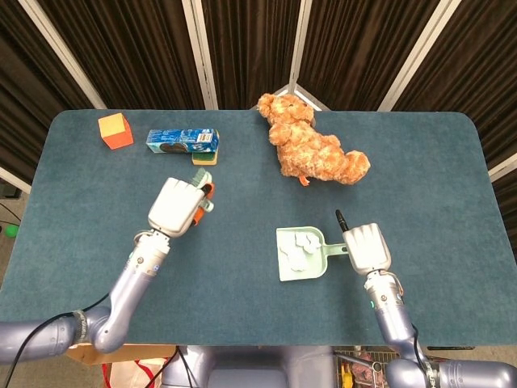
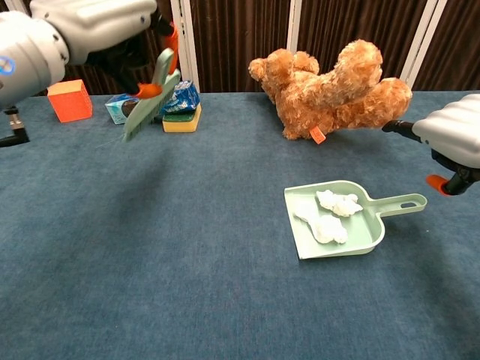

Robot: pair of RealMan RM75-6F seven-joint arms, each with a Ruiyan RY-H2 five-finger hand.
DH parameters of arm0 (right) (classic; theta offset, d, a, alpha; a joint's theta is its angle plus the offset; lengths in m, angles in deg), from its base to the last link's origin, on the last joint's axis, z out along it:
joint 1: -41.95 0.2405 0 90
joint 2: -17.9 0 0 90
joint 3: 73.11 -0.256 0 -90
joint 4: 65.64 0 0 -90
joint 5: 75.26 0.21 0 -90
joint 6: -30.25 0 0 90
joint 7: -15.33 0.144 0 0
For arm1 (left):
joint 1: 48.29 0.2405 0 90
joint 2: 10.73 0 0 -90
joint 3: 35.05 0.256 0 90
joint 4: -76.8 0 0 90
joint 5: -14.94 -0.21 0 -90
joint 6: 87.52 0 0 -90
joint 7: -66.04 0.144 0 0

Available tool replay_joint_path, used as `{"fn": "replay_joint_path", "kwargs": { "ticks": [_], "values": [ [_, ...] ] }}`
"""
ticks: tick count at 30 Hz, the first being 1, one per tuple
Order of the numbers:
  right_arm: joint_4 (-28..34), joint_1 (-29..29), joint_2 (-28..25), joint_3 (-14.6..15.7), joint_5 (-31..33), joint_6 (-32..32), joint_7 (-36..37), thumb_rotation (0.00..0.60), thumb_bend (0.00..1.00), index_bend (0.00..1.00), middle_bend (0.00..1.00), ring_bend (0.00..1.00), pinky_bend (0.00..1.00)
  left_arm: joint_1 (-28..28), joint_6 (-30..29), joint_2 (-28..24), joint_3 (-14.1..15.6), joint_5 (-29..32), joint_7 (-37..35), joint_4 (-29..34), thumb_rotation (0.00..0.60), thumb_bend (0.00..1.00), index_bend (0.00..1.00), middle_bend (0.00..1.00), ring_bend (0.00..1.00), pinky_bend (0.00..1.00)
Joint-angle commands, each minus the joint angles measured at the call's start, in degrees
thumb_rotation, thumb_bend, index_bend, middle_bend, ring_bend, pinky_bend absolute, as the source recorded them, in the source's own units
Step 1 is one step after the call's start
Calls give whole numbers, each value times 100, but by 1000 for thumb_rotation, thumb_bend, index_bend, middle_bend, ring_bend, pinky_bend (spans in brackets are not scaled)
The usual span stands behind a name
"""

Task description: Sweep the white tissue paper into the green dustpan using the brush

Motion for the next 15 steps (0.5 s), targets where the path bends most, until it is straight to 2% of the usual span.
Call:
{"fn": "replay_joint_path", "kwargs": {
  "ticks": [1,3,4,5,8,10,15],
  "values": [
    [-5,-14,11,16,-1,-2,16,600,452,0,841,776,864,22,303,-247,298,136,352,-63,600,491,714,954,938,992],
    [-11,-28,22,37,-4,-4,22,600,452,0,841,776,864,32,466,-415,489,486,757,-33,600,220,519,834,864,959],
    [-11,-34,23,43,-8,0,27,600,452,0,840,776,864,40,476,-447,500,642,822,42,600,143,438,785,834,940],
    [-11,-39,23,46,-12,4,31,600,451,0,841,776,864,44,474,-468,498,746,847,108,600,56,306,698,784,898],
    [-4,-57,7,59,-32,29,32,600,452,0,841,776,864,97,411,-524,514,847,731,270,600,0,109,558,699,818],
    [26,-76,-12,64,-40,47,48,600,452,0,840,775,864,144,367,-570,557,743,585,359,600,0,39,499,649,773],
    [115,-110,-91,83,-125,98,70,600,451,0,837,774,863,289,147,-648,524,542,140,623,600,0,0,357,525,643]
  ]
}}
